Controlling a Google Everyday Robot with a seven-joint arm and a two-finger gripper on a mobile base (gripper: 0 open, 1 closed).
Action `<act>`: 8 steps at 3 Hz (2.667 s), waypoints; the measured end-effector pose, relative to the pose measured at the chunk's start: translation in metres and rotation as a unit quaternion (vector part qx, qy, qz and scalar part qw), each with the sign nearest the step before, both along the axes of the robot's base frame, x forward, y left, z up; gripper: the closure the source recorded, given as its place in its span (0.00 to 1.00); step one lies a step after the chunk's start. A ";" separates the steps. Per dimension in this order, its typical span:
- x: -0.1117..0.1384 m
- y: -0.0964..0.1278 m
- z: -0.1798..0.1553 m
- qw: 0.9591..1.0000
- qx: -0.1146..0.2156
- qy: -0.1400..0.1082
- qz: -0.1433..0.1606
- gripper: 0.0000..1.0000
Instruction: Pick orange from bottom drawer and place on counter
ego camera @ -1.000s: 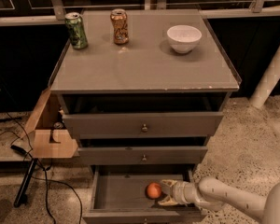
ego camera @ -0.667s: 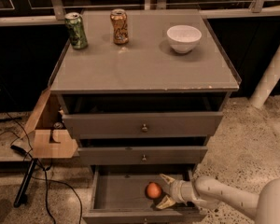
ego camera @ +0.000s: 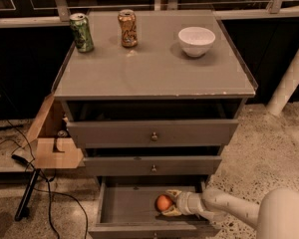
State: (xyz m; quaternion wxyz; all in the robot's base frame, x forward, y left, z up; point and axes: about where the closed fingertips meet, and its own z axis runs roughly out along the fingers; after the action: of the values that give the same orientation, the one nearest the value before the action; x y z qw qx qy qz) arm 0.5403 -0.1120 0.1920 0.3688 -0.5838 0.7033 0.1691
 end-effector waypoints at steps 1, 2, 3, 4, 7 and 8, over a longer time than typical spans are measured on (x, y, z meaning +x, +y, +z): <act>0.006 0.001 -0.013 1.000 0.005 0.009 -0.010 0.34; 0.009 0.002 -0.026 1.000 0.011 0.019 -0.017 0.27; 0.011 0.006 -0.038 0.999 0.019 0.028 -0.019 0.27; 0.012 0.015 -0.052 0.999 0.029 0.036 -0.018 0.28; 0.012 0.016 -0.054 0.999 0.030 0.036 -0.018 0.90; 0.006 0.015 -0.041 0.999 0.030 0.038 -0.006 1.00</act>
Offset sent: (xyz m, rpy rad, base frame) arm 0.0152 -0.0027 -0.0389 0.0337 0.0555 -0.0583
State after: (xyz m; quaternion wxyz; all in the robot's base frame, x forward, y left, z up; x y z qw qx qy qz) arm 0.5466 -0.0965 0.1515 0.3598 -0.5616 0.7148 0.2102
